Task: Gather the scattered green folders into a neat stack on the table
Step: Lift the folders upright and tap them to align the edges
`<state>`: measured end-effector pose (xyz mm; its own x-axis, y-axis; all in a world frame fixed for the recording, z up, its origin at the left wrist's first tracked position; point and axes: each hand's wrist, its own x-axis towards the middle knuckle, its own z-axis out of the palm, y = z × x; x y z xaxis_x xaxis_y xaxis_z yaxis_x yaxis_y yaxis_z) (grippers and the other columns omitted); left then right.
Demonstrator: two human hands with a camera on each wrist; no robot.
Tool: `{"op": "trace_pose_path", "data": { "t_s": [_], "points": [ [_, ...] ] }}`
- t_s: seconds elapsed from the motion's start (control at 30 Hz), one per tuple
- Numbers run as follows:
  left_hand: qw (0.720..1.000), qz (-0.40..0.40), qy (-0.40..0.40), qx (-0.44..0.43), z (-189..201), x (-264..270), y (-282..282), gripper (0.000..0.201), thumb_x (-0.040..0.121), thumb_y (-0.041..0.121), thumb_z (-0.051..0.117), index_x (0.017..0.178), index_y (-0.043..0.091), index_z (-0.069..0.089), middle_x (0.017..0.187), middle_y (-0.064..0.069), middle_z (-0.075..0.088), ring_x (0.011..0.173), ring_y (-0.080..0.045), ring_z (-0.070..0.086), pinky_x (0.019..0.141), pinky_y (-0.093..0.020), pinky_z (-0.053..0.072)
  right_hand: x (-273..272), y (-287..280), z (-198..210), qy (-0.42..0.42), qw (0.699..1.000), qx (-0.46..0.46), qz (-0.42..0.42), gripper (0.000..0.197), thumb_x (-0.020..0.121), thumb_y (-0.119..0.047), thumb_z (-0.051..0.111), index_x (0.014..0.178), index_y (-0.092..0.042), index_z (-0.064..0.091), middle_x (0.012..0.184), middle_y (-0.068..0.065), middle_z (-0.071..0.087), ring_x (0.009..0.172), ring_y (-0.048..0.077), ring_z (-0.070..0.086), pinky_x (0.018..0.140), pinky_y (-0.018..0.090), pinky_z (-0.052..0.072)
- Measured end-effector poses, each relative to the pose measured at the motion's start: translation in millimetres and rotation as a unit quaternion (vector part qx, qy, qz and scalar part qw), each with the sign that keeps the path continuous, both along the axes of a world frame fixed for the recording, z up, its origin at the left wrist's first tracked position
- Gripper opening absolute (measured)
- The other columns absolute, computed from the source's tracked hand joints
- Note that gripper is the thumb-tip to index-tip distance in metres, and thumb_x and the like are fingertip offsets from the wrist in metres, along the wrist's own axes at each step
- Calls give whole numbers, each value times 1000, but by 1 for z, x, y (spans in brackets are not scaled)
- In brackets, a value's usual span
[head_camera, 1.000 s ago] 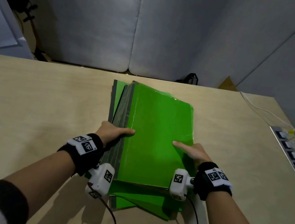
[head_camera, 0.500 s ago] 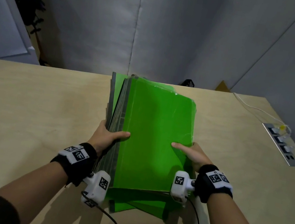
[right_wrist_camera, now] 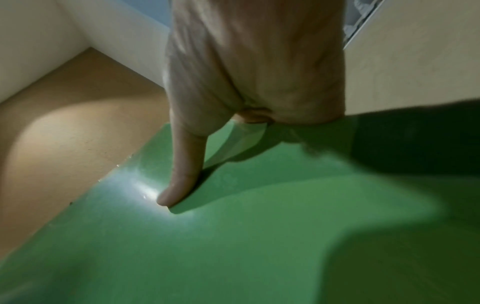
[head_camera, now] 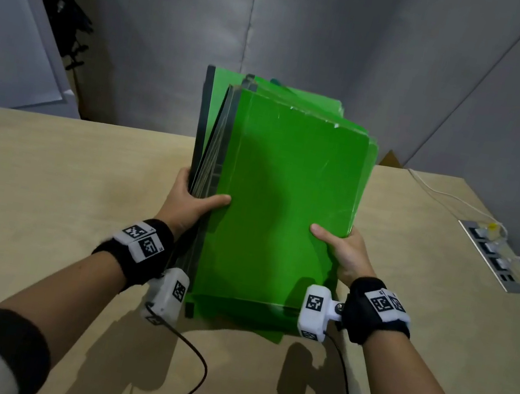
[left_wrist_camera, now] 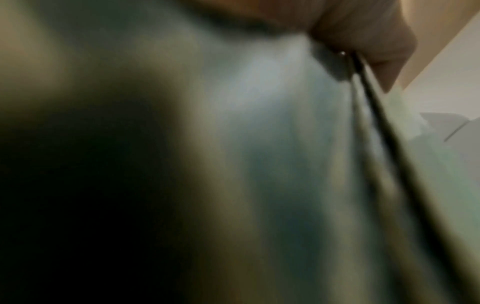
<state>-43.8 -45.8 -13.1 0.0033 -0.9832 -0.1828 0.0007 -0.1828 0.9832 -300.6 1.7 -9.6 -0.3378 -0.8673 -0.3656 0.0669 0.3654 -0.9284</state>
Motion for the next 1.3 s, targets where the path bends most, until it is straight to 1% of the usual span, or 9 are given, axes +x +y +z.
{"op": "trace_pose_path", "data": {
  "t_s": [0.2,0.33,0.47,0.63,0.8,0.93,1.07,1.23,1.3],
  "points": [
    [997,6,-14,-78,32,3,-16,122,35,63,84,139,23,34,144,-10,45,131,-28,47,106,-50,40,-1,-9,19,-31,991,-126,-13,87,34,-27,91,113,-18,53,107,3,67,101,22,65,97,43,49],
    [995,1,13,-101,52,2,-16,98,61,27,85,141,23,27,131,-8,52,122,-28,53,100,-47,46,-2,-12,33,-36,983,-179,-12,97,19,-36,93,107,-25,55,104,-3,68,89,7,68,77,25,58],
    [992,-6,-22,-124,50,6,-18,89,71,9,77,141,20,24,134,-13,50,122,-29,52,101,-51,45,-4,-14,37,22,983,-184,13,78,61,6,79,128,-12,44,111,-1,62,96,10,63,79,23,57],
    [993,-11,-12,-119,47,11,-15,85,77,2,70,143,24,21,124,-6,49,118,-30,53,97,-48,48,-4,-16,35,52,983,-169,44,101,53,8,83,139,-14,34,132,8,55,122,26,53,102,43,46],
    [989,-21,-4,-147,65,10,-13,100,54,33,75,140,20,25,131,-16,48,122,-34,50,97,-55,47,-8,-18,40,58,979,-190,49,94,63,17,73,139,-17,30,122,-2,55,114,18,54,84,19,51],
    [985,-28,-6,-169,65,12,-14,90,53,34,73,131,19,30,131,-22,48,121,-37,51,94,-58,47,-9,-19,41,63,974,-209,66,90,64,16,73,137,-17,32,128,2,54,117,19,55,87,22,53],
    [983,-62,5,-173,67,17,-16,79,50,33,72,117,32,31,122,-11,53,118,-31,53,94,-45,50,-10,-18,45,76,971,-208,86,88,65,16,73,137,-15,32,118,-5,56,105,4,58,79,13,54],
    [977,-108,0,-186,73,26,-19,88,48,22,77,123,35,30,118,2,53,111,-18,56,88,-30,52,-15,-11,49,60,975,-184,112,91,66,13,74,139,-17,29,115,-8,57,104,7,59,94,32,51],
    [974,-122,-4,-192,73,28,-15,93,51,18,77,128,30,27,116,6,54,108,-10,56,83,-24,53,-11,-8,51,41,977,-185,102,98,52,-7,86,136,-13,35,119,0,60,108,17,61,98,40,49]
  ]
}}
